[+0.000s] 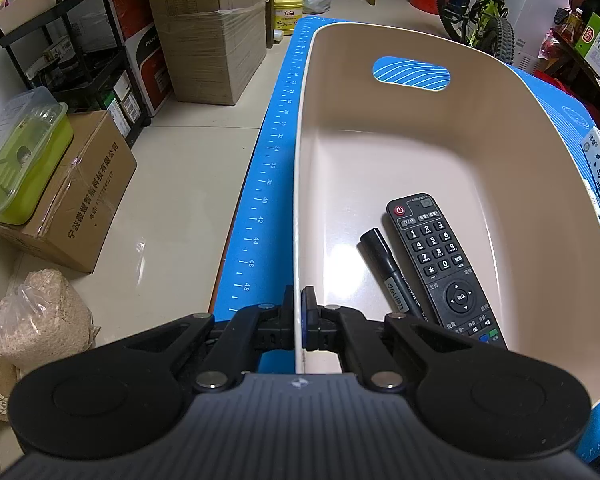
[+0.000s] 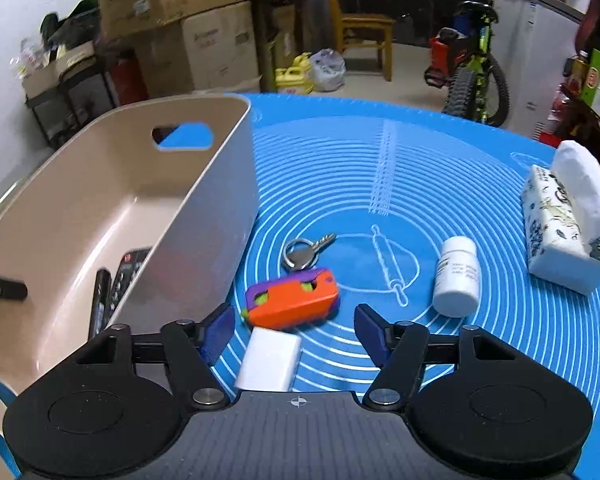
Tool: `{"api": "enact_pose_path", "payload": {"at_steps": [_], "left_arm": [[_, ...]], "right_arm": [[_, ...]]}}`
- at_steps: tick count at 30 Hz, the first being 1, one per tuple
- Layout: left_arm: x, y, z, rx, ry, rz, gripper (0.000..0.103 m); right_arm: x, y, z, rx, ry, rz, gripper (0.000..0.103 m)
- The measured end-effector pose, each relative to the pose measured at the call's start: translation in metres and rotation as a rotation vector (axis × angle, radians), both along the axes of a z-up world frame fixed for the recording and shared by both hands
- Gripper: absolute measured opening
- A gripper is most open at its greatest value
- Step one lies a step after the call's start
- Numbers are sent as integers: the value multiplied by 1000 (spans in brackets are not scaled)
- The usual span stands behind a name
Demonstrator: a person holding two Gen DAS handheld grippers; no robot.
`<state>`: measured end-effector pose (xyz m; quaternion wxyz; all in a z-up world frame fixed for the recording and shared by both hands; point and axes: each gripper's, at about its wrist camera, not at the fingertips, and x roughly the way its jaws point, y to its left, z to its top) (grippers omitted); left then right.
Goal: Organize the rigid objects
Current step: 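Move the right tool to the white charger and grasp it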
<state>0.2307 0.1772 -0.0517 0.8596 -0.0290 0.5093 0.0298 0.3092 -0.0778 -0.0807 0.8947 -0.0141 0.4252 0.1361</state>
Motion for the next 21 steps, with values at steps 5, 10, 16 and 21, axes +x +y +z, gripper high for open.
{"api": "enact_pose_path", "payload": {"at_steps": [5,10,16,21], "left_arm": [[-1,1,0,-1,0,0,3],[-1,0,0,-1,0,0,3],[-1,1,1,0,0,0,3],[0,0,1,2,1,0,3]], "right_arm": [[3,2,-17,2,50,42,72],[3,7,-28,-8,78,82,72],[2,9,-39,-30,102,109,72],[2,9,-42,-31,96,97,72]]}}
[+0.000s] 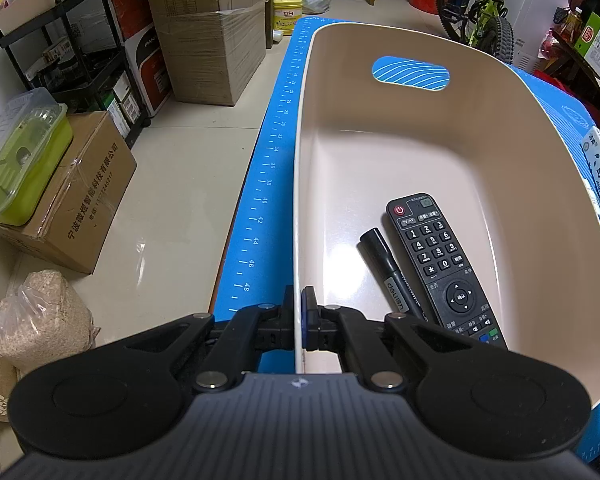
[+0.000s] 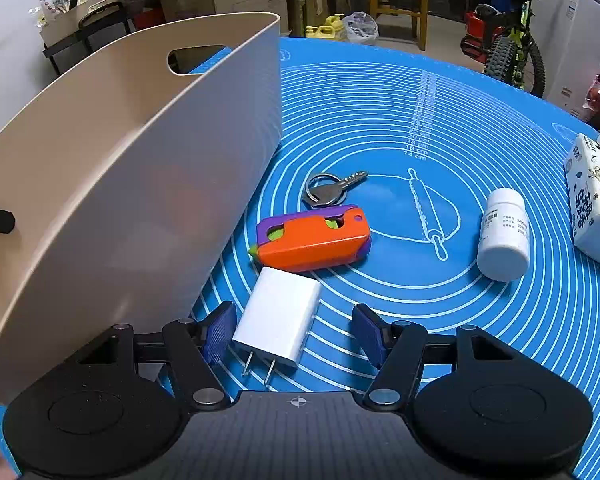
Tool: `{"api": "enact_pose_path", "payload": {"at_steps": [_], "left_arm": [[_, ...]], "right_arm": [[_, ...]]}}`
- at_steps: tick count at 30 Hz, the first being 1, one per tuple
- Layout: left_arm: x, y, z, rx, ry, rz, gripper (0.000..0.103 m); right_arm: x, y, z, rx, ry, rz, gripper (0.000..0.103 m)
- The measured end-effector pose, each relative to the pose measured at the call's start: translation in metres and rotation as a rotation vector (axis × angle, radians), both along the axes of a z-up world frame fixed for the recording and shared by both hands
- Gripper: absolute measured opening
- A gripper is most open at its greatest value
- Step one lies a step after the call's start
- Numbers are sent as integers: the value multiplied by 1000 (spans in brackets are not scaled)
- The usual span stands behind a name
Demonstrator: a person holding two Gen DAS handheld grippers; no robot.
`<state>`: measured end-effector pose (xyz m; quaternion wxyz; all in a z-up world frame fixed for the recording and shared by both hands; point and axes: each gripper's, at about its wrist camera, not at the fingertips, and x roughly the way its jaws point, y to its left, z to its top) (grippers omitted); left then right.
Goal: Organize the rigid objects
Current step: 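Move the right tool to the white charger and grasp it, then carry the charger into the basket and open the right tool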
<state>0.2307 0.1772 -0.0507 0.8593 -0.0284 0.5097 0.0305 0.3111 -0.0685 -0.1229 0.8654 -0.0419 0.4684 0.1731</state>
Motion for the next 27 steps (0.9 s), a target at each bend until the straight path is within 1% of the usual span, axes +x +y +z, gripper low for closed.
{"api": "enact_pose_path", "payload": {"at_steps": [3,5,8,9,10,15,18,22,27], "left_arm": [[0,0,0,0,0,0,3],[0,0,0,0,0,0,3],[-1,1,0,0,0,-1,3],[0,0,0,0,0,0,3],[0,0,0,-1,0,0,3],[0,-1,0,-1,0,0,3],[0,-1,0,0,0,0,3],[0,-1,0,0,0,0,3],[0,-1,0,2,0,-1,3]], "right_arm": [[0,2,-2,-32,-7,-4,70],[0,6,-3,-54,-15,-2,66],[-2,10,-4,-58,-39,13,52],[-3,11,-3,-52,-44,24,46],[-4,13,-3,-55,-48,33,44],[-5,14,1,-65,-47,27,42],[-5,11,11,-75,-66,7,42],[-5,1,38,-75,-130,-56,42],[-11,-12,81,-16,-253,-138,42]]}}
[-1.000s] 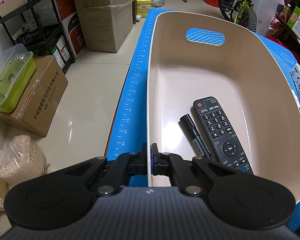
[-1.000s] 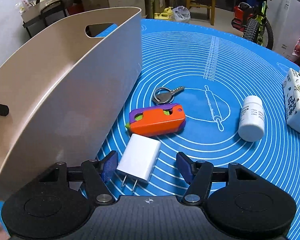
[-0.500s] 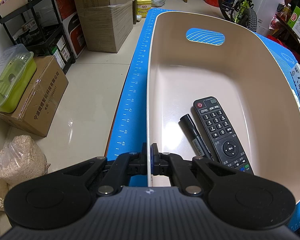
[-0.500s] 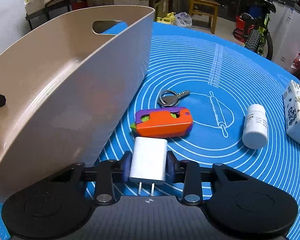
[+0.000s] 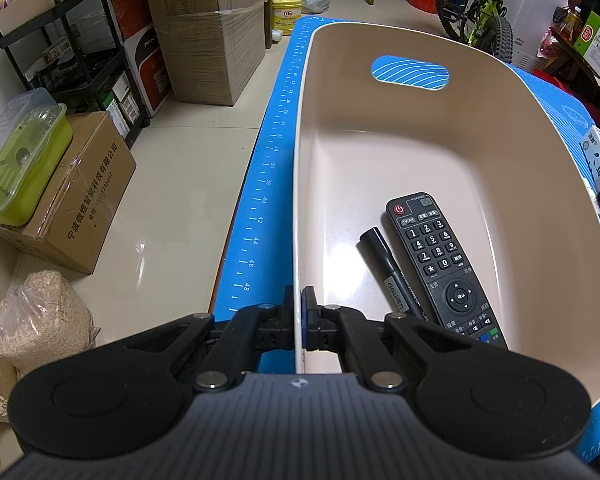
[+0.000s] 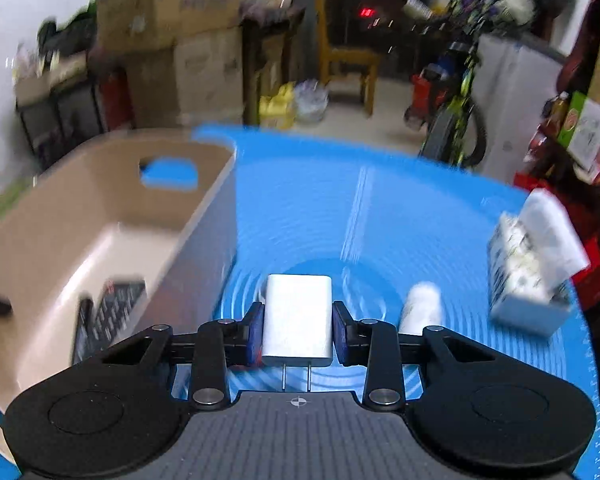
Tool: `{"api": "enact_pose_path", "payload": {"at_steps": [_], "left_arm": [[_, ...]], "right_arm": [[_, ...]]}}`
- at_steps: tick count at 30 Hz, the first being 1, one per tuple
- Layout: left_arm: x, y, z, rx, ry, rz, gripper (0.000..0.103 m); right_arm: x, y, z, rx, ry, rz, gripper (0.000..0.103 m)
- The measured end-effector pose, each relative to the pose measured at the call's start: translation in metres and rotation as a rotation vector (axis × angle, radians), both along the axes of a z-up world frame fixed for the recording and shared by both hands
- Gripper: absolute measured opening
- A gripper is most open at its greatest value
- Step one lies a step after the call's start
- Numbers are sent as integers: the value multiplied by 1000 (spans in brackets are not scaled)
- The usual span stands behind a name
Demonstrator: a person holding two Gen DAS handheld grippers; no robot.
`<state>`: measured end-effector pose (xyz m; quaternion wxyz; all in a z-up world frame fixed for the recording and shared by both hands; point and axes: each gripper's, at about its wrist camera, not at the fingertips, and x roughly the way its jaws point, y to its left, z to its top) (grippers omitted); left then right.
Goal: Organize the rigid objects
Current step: 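Carry the charger into the basket and open the right tool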
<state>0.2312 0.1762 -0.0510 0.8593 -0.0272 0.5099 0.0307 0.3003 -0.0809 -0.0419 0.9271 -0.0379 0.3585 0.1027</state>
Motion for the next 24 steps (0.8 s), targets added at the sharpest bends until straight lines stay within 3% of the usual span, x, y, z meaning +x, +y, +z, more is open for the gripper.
{"api": "enact_pose_path", "payload": {"at_steps": [9,12,24], "left_arm": [[0,-1,-1,2,-1,-3,3],[0,-2,-1,6,-1,-5,3],[-2,-1,-1,6,-5,-12,3]], "right_arm": [[-17,23,46,103,-175,48,42],[-18,41,49,122,-167,111,42],[-15,119,20,32,-26,292,42]]}}
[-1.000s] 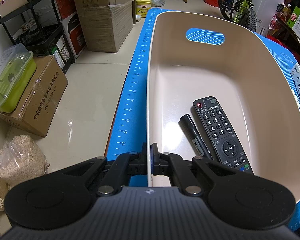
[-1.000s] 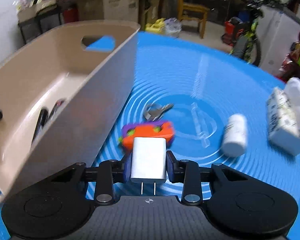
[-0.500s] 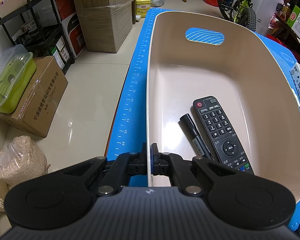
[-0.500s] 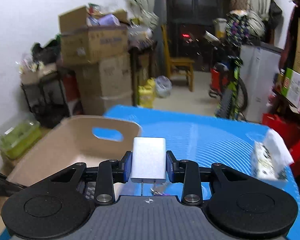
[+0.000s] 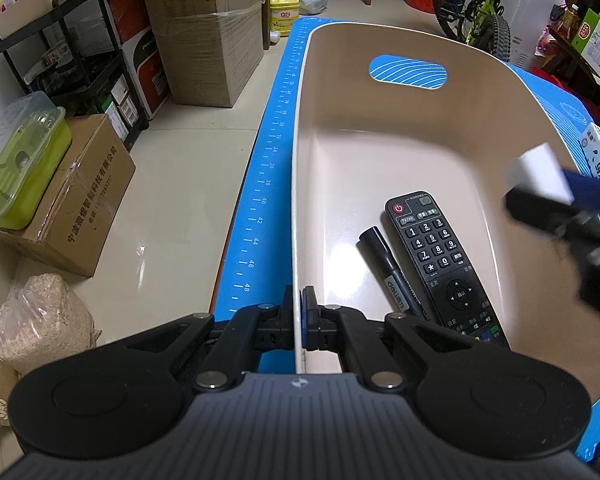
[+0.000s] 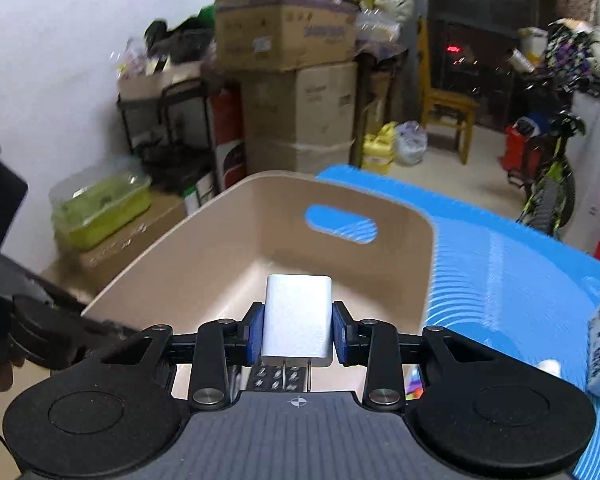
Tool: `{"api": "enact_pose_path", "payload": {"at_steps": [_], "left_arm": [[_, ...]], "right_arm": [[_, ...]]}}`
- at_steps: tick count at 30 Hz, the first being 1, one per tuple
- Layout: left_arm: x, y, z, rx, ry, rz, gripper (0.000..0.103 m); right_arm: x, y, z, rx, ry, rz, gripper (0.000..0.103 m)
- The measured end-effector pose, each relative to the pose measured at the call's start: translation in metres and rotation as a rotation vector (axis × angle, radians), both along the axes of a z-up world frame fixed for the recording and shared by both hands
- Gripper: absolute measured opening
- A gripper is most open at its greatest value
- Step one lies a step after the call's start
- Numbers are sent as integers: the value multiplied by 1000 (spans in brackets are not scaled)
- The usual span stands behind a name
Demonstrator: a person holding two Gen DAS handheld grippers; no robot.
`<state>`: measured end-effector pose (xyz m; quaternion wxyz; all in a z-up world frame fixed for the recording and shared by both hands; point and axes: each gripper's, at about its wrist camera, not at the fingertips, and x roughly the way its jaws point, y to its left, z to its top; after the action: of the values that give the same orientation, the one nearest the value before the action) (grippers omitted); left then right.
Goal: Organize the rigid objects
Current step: 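Carry the charger into the basket and open the right tool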
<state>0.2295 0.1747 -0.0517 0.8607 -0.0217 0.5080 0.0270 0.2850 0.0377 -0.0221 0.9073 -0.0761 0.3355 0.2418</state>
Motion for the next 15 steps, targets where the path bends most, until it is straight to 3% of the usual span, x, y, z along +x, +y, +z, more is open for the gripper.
{"api": "enact_pose_path", "payload": {"at_steps": [15], "left_arm": [[0,-2,0,4,1,-1,3]], "right_arm": [[4,29,-42,-178,207,93,43]]}}
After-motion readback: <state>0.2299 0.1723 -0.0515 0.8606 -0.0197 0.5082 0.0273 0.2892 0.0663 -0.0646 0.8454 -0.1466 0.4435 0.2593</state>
